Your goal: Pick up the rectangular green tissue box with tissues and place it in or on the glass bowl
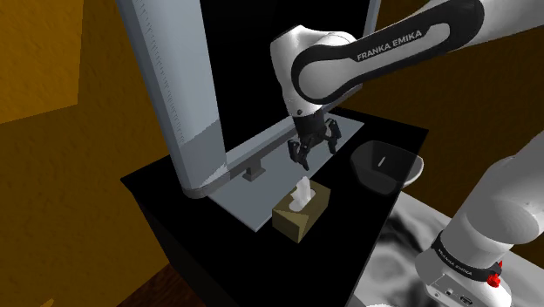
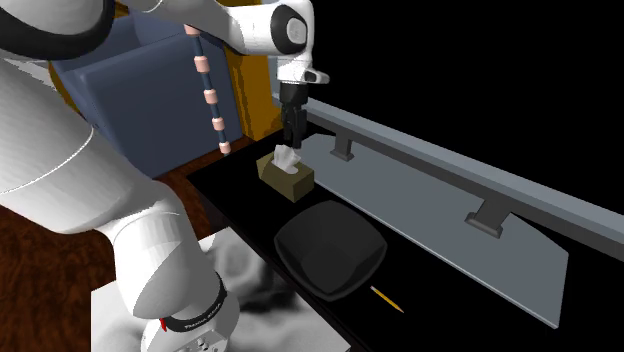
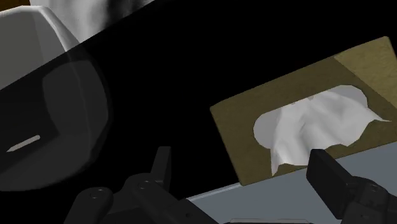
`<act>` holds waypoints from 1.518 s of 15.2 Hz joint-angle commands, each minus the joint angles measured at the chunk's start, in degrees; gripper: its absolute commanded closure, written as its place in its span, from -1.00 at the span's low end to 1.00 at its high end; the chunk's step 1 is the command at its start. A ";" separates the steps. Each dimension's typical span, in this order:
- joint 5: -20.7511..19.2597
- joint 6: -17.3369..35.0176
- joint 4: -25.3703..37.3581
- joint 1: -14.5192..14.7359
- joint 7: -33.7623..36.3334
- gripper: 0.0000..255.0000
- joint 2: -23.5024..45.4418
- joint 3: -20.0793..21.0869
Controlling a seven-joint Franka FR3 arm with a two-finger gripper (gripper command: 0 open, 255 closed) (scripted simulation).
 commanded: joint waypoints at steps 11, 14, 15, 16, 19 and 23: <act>-7.51 4.02 4.72 0.80 14.83 -1.00 15.37 4.07; -7.59 5.23 3.51 0.73 14.87 -1.00 15.36 4.00; -7.59 5.23 3.51 0.73 14.87 -1.00 15.36 4.00; -7.59 5.23 3.51 0.73 14.87 -1.00 15.36 4.00; -7.59 5.23 3.51 0.73 14.87 -1.00 15.37 4.00; -7.59 5.22 3.51 0.73 14.87 1.00 15.36 4.00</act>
